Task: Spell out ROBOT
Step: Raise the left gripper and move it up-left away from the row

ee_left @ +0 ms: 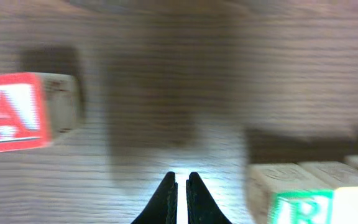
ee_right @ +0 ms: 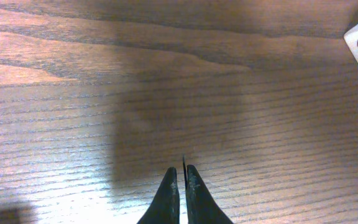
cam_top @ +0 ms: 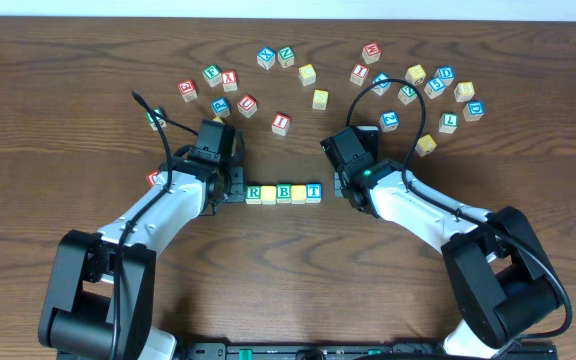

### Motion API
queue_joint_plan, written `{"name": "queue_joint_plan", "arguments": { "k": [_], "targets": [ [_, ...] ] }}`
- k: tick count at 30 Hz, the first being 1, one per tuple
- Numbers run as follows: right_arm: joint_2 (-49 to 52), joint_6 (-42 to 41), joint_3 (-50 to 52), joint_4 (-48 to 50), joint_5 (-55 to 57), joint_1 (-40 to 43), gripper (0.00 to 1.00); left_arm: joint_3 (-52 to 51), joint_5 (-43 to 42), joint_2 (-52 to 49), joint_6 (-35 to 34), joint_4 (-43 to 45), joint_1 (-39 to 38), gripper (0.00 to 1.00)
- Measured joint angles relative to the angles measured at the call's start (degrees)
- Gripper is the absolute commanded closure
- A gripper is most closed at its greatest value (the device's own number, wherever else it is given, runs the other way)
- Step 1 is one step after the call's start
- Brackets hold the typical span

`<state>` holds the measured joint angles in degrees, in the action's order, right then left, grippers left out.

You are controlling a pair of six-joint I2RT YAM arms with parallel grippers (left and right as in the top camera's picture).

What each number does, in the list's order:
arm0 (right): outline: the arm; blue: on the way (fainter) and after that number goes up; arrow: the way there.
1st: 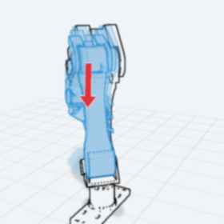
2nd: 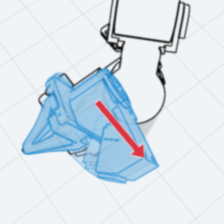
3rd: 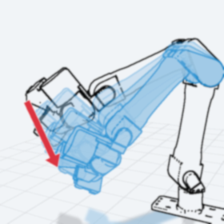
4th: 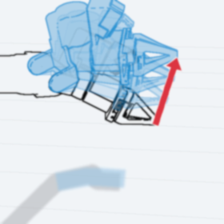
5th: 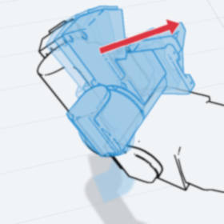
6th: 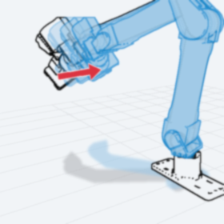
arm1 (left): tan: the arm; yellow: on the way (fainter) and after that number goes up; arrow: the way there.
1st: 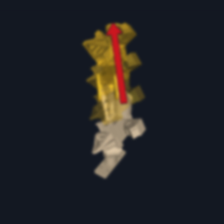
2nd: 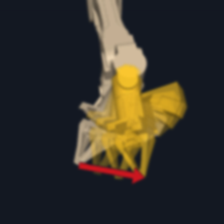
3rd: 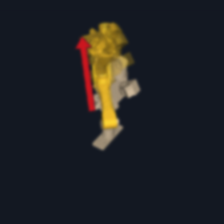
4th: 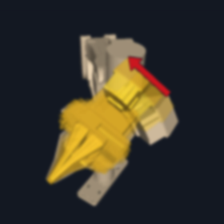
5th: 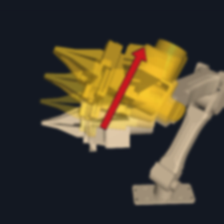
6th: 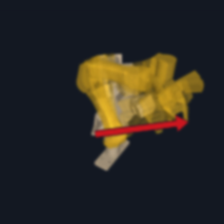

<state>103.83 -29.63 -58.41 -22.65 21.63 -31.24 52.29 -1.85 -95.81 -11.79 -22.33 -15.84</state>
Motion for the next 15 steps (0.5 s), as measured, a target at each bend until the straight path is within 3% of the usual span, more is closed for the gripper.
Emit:
{"name": "queue_joint_plan", "arguments": {
  "k": [8, 15],
  "targets": [
    [0.0, 0.0, 0.0, 0.4, 0.0, 0.0, 0.99, 0.2, 8.1, 0.0, -0.4, -1.7, 3.1, 0.93],
    [0.0, 0.0, 0.0, 0.9, 0.0, 0.0, 0.99, 1.1, 10.0, 1.8, -0.4, -4.2, 7.8, 0.93]
  ]
}}
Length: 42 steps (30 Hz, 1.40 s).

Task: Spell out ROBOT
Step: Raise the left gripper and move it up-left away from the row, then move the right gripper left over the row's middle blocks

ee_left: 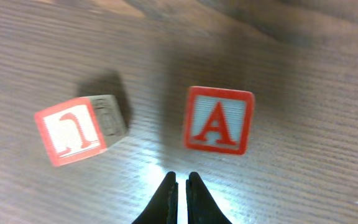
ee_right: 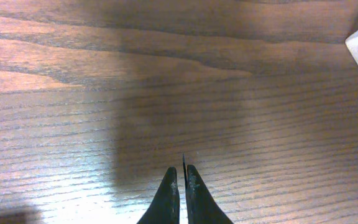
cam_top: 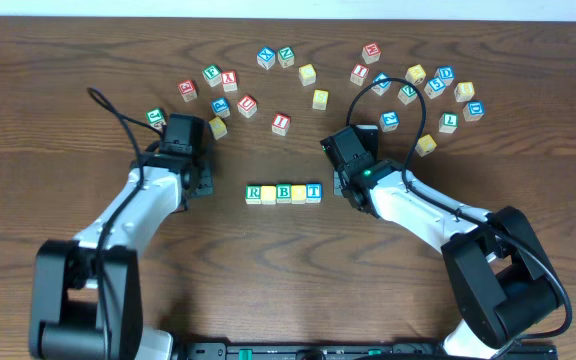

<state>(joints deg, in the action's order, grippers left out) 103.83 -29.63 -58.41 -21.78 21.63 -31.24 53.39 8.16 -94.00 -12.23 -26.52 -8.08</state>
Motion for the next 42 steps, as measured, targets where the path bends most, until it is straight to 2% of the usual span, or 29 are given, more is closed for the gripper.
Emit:
{"name": "queue_joint_plan", "arguments": {
  "k": [4, 6, 10, 13, 16, 37, 42],
  "targets": [
    [0.0, 0.0, 0.0, 0.0, 0.0, 0.0, 0.99, 0.0, 0.4, 5.6, 0.0, -0.1, 0.6, 0.91],
    [0.0, 0.0, 0.0, 0.0, 0.0, 0.0, 0.99, 0.0, 0.4, 7.9, 0.0, -0.1, 0.6, 0.87],
    [0.0, 0.0, 0.0, 0.1, 0.0, 0.0, 0.99, 0.0, 0.9, 12.1, 0.0, -0.1, 0.6, 0.7],
    [0.0, 0.0, 0.0, 0.0, -0.2, 0.0, 0.99, 0.0, 0.9, 13.4, -0.3, -0.1, 0.6, 0.51],
    [0.0, 0.0, 0.0, 0.0, -0.2, 0.0, 0.99, 0.1, 1.0, 13.6, -0.4, -0.1, 0.6, 0.39],
    [0.0, 0.6, 0.0, 4.4, -5.2, 0.0, 0.99, 0.1, 1.0, 13.6, -0.5, -0.3, 0.6, 0.38],
    [0.0, 0.5, 0.1, 9.0, -9.7, 0.0, 0.99, 0.1, 1.0, 13.6, -0.4, -0.3, 0.6, 0.38]
  ]
}}
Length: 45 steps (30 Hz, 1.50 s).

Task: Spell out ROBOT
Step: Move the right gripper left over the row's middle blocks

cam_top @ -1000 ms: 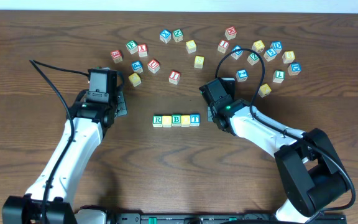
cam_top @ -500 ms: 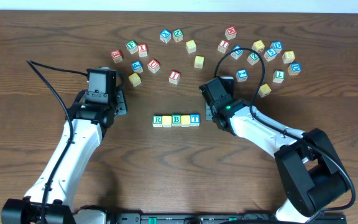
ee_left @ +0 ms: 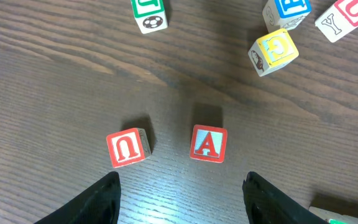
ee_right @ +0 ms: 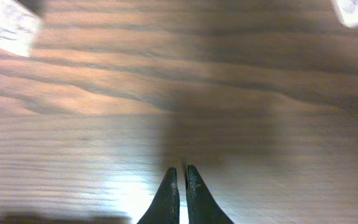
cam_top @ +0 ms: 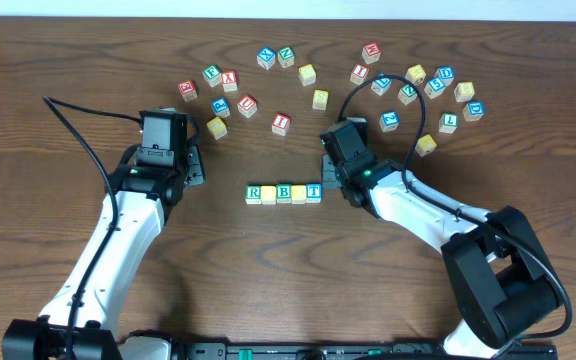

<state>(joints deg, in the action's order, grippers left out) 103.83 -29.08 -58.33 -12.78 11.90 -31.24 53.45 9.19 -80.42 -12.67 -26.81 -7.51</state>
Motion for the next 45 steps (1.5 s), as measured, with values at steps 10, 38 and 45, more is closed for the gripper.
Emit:
{"name": "queue_joint_plan", "arguments": {
  "k": [10, 38, 45],
  "targets": [
    [0.0, 0.0, 0.0, 5.5, -5.8, -0.3, 0.99, 0.0, 0.0, 0.0, 0.0, -1.3, 0.0, 0.38],
    [0.0, 7.4, 0.0, 9.1, -14.4, -6.7, 0.99, 0.0, 0.0, 0.0, 0.0, -1.3, 0.0, 0.37],
    [0.0, 7.5, 0.0, 9.1, -15.2, -6.9, 0.99, 0.0, 0.0, 0.0, 0.0, -1.3, 0.0, 0.37]
  ]
}}
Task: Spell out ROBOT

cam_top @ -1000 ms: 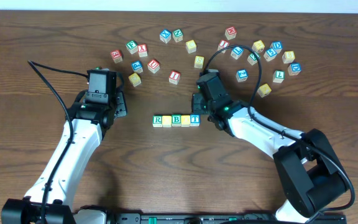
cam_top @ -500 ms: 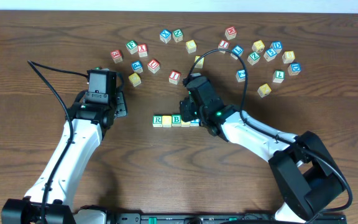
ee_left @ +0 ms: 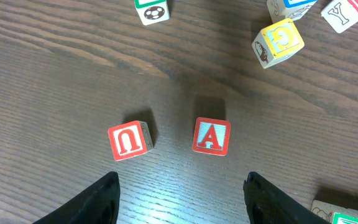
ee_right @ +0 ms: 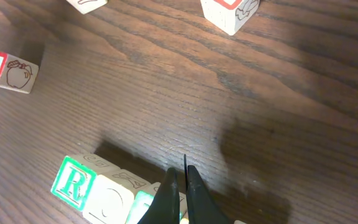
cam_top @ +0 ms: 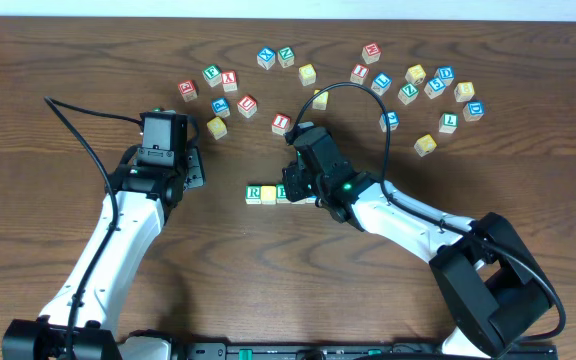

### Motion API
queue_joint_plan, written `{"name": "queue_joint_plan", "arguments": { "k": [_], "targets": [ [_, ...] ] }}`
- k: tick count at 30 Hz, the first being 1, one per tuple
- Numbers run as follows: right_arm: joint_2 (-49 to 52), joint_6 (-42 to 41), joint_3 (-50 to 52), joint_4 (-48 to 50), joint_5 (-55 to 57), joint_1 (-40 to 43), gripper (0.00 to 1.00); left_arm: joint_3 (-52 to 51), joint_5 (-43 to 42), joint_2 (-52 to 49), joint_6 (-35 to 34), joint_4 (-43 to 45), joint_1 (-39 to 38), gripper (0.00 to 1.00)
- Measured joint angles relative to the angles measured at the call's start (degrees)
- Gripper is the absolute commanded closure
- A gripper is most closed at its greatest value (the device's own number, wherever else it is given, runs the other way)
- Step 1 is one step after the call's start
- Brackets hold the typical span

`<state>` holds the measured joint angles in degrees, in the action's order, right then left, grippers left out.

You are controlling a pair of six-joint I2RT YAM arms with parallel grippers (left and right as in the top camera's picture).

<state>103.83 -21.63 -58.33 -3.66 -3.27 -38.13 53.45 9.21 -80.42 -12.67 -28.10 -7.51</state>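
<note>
The row of letter blocks (cam_top: pixel 261 193) lies mid-table; a green R (ee_right: pixel 73 180), a pale O (ee_right: pixel 109 200) and the edge of a green-lettered block show. My right gripper (ee_right: pixel 180 177) is shut, its tips just above the row behind the third block. In the overhead view the right gripper (cam_top: pixel 296 186) covers the row's right end. Left of the row, my left gripper (ee_left: pixel 182 199) hangs high and open. Below it lie a red A block (ee_left: pixel 212 136) and a red U block (ee_left: pixel 129 140).
Several loose letter blocks are scattered along the far side of the table (cam_top: pixel 528 230), among them a red I block (cam_top: pixel 281 122) and a yellow G block (ee_left: pixel 278 42). A cable loops over the right arm.
My right gripper, still shut, has moved left from beside the row's T end to above the row, hiding its right end. The left gripper stays open and has barely shifted.
Both grippers were shut and low, one at each end of a row reading R, O, B, T. The left one was then further left over the A and U blocks, later higher and open. The right one stayed, then came over the row.
</note>
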Motion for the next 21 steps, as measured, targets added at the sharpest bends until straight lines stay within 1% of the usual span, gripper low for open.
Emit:
{"name": "queue_joint_plan", "arguments": {
  "k": [21],
  "targets": [
    [0.0, 0.4, 0.0, 0.0, -2.1, -1.1, 0.99, 0.0, 0.0, 0.0, 0.0, 0.0, 0.0, 0.37]
  ]
}}
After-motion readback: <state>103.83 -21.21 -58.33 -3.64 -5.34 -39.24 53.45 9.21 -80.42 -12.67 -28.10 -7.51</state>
